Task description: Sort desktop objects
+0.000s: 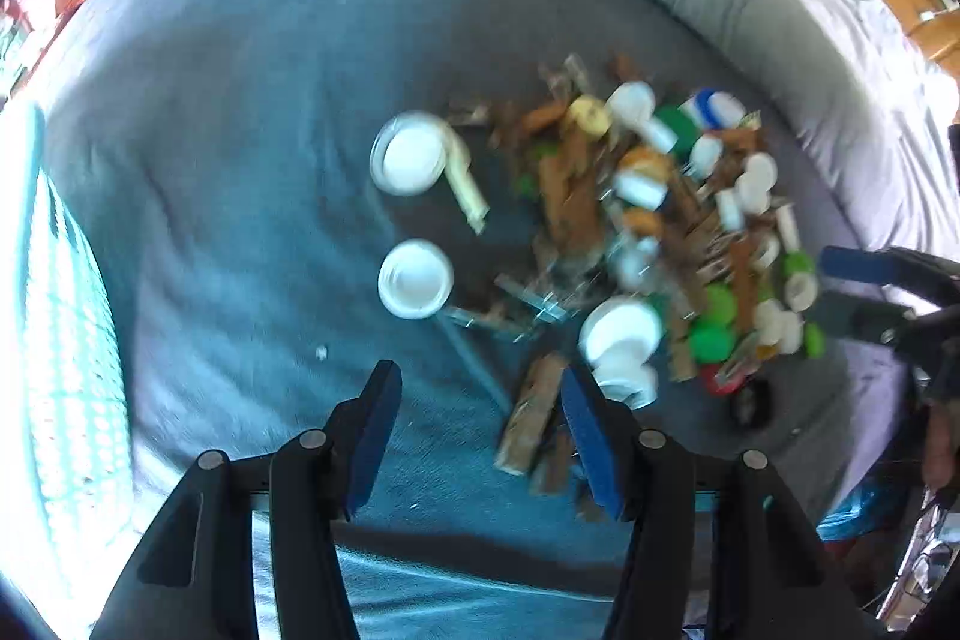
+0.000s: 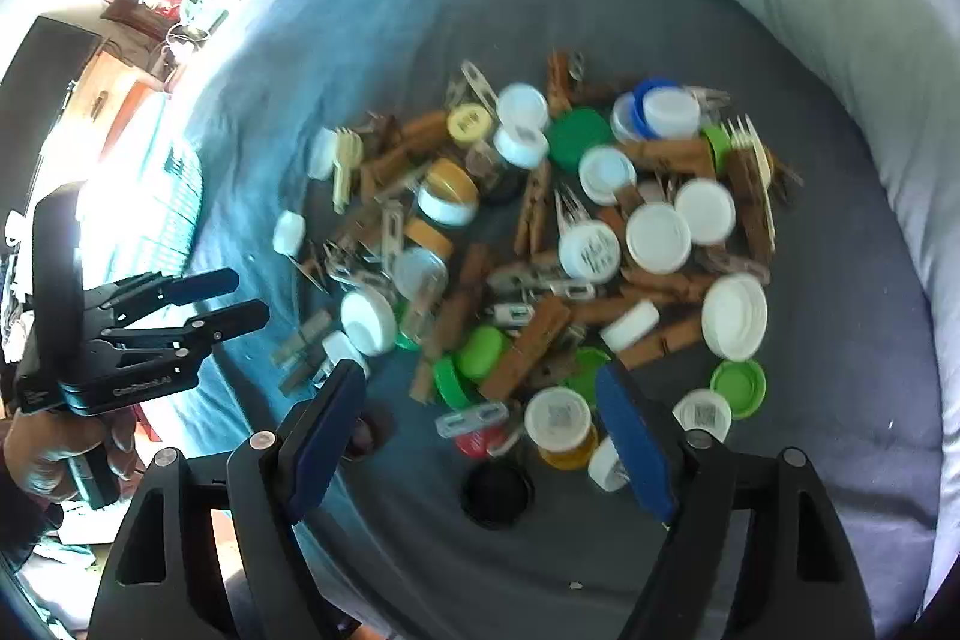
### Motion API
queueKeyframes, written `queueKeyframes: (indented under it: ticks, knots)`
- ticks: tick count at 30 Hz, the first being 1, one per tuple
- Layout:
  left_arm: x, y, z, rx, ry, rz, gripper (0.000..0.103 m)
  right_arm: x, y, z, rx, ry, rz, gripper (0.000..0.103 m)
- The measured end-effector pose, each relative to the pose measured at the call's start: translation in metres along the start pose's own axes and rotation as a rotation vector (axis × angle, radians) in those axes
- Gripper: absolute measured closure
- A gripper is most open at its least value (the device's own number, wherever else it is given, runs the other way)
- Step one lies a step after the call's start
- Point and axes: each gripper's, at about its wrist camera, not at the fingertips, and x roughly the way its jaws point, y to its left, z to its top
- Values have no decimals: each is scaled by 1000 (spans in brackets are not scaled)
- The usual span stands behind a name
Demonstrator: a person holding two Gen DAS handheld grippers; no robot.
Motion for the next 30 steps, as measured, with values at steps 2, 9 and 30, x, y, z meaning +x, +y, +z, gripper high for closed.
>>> queueKeyframes:
  ticks: [2, 9, 30]
  knots:
    - [-6, -7, 8, -1, 30, 31, 45, -3, 8, 7, -21, -1, 1, 25]
    - [-70, -23, 39, -39, -26, 116, 45, -48, 36, 29, -49, -53, -9, 25]
    - [-321, -1, 113, -77, -447, 453, 26, -229, 138, 92, -223, -368, -48, 23]
